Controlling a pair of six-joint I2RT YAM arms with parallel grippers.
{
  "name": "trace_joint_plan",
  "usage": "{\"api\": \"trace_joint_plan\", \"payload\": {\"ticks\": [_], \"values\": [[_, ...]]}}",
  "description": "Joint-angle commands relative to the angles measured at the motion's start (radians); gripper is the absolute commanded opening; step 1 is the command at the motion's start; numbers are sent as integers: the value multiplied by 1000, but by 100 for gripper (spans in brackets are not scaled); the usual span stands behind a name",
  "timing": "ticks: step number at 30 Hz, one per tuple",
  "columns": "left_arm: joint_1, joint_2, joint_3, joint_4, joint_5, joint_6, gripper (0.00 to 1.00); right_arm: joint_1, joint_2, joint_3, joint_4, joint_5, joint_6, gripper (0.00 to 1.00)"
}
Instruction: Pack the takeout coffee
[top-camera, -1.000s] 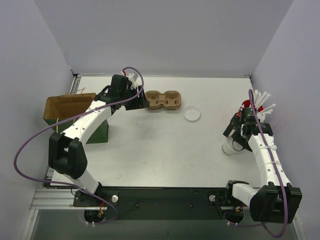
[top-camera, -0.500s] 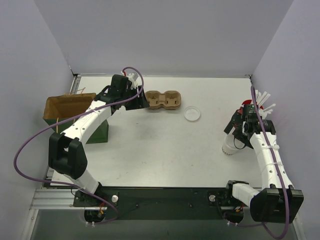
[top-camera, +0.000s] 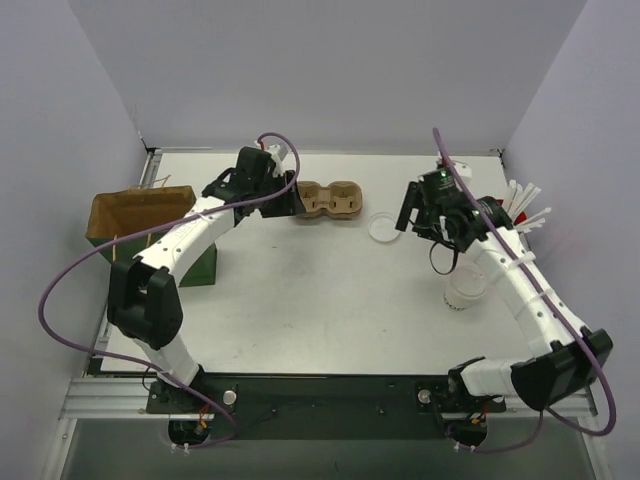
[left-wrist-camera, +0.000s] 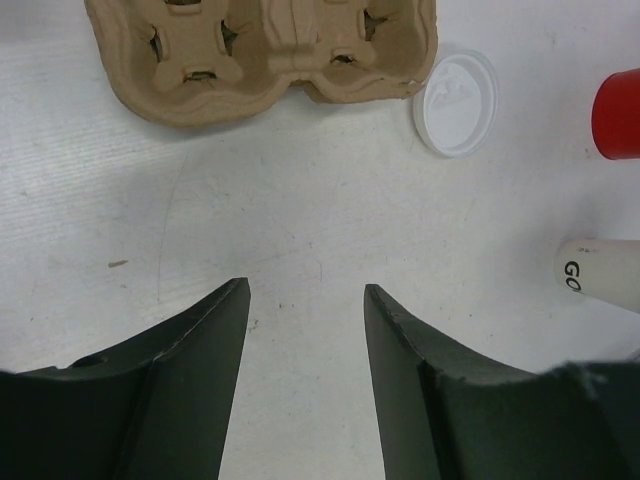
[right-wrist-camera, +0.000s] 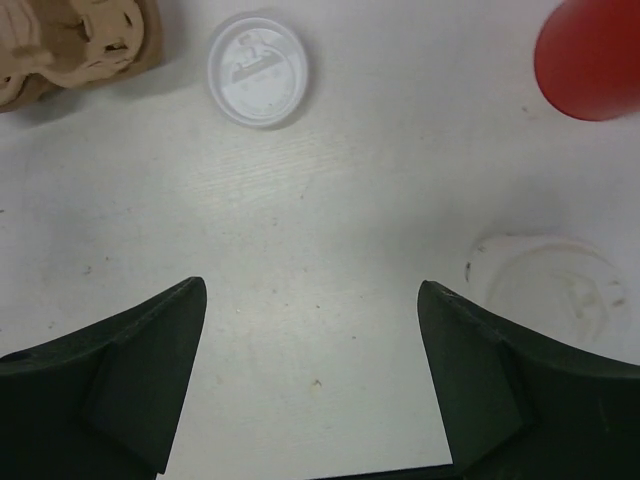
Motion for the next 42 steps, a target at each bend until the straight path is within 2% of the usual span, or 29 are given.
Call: {"api": "trace_joint_plan", "payload": {"ticks": [1, 6, 8, 11, 15, 22, 42], "values": [[-32, 75, 117, 22, -92, 14, 58, 60, 172, 103, 83, 39, 10, 79], [-33, 135, 189, -15, -236, 49, 50, 65, 369, 237, 192, -30, -39, 65], [-32, 173, 238, -20, -294, 79, 49, 66, 466, 315, 221, -49, -61, 55], [-30, 239, 298, -36, -347, 115, 47, 66, 585, 398, 235, -67, -85, 49], [-24, 334, 420, -85, -379, 142, 46, 63, 699, 533, 241, -98, -116, 47], [-3, 451, 508, -93, -388, 155, 43, 52, 840, 645, 241, -138, -148, 45], [13, 554, 585, -102, -344, 166, 42, 31, 975, 727, 235, -156, -161, 42]]}}
